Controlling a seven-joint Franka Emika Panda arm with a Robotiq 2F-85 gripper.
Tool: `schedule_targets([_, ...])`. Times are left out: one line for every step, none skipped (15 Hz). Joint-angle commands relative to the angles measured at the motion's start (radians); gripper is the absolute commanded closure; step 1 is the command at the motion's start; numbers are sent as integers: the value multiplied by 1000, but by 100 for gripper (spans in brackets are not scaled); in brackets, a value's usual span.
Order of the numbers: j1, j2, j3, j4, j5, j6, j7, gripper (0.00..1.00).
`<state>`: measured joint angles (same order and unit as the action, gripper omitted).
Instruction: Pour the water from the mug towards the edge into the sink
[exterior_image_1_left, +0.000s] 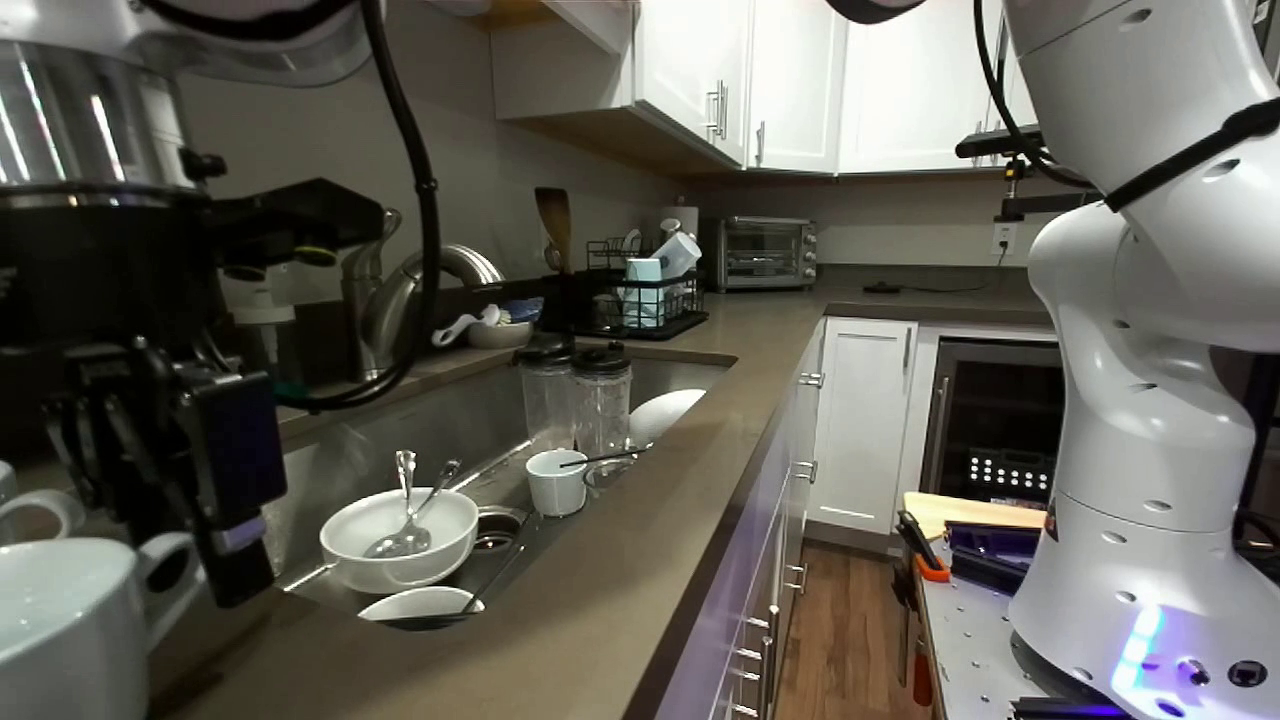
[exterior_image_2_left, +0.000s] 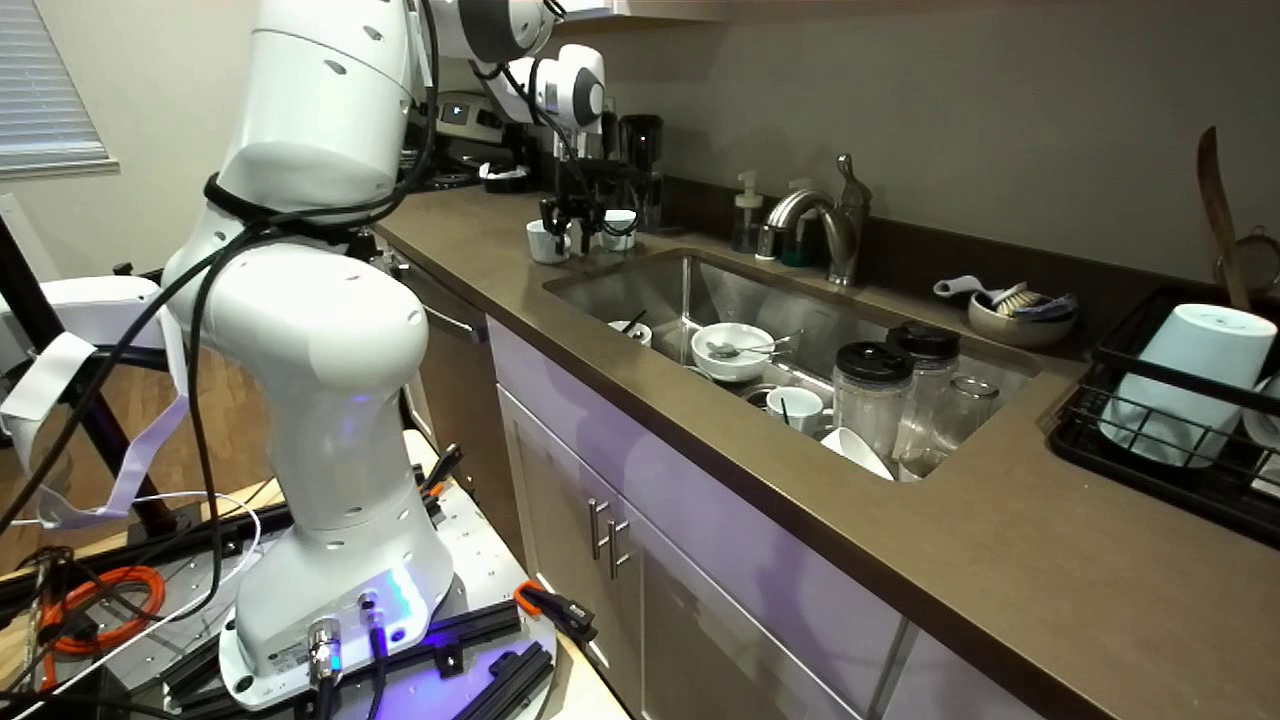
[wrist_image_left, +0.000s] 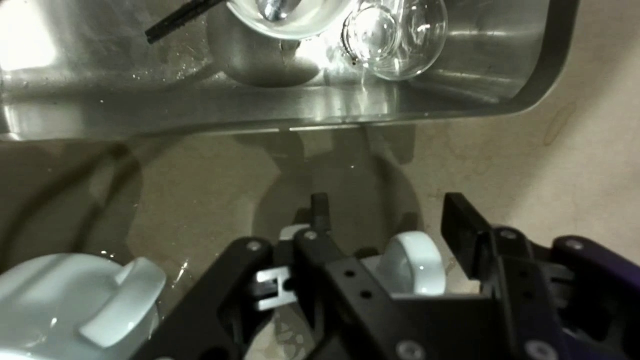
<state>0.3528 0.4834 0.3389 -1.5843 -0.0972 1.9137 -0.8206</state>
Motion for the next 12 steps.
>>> schedule_targets([-13,-12,8,-6,6,-8,-26,19])
schedule_targets([-13,-10,9,-4,7,-8,-28,17])
schedule_targets([-13,-9,10,-2,7,-6,-31,17])
schedule_targets([-13,-9,11,-1,8,-4,-33,21])
schedule_targets([-13,-7,12,0,9,0,-38,26])
schedule_targets([-14,-6,13,1,11,1,-41,29])
schedule_targets([-13,-5,14,2,10,3,-48,50])
schedule_targets([-13,-4,15,2,12,6,-52,53])
schedule_targets([-13,-3,15,3,12,9,-57,55])
schedule_targets([-4,-1,19,-2,11,14,-49,61])
schedule_targets([-2,1,20,-1,12,15,-50,69])
schedule_targets([0,2,23,0,12,14,-50,40])
